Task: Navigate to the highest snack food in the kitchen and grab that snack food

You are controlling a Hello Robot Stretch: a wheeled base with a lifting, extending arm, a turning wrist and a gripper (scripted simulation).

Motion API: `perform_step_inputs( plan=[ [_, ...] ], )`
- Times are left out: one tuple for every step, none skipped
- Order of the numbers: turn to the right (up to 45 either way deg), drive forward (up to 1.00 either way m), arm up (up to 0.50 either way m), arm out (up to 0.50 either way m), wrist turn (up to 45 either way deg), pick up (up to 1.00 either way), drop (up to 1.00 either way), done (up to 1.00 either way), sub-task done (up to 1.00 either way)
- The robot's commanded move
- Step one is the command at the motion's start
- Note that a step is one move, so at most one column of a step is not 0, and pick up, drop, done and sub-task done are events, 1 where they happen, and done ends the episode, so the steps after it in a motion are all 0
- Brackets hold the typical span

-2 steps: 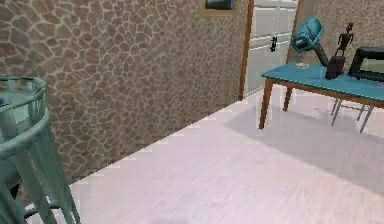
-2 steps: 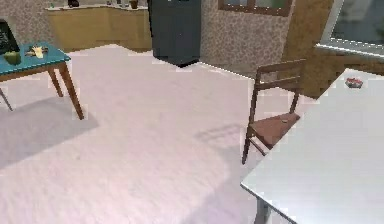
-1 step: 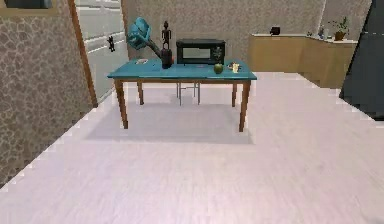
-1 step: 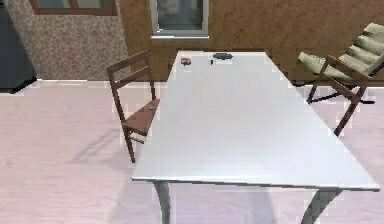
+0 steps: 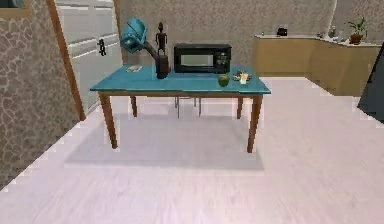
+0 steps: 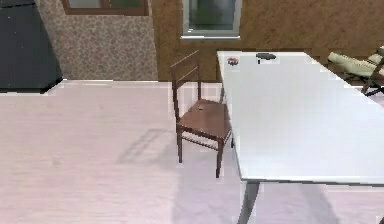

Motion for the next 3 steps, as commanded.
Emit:
perform_step_inputs(
  plan=[
    [12.0, 0.00, 0.00, 0.00, 0.0, 0.00, 0.00, 0.00, 0.00],
    [0.0, 1.00, 0.00, 0.00, 0.0, 0.00, 0.00, 0.00, 0.00],
    [9.0, 0.00, 0.00, 0.00, 0.0, 0.00, 0.00, 0.00, 0.00]
  ],
)
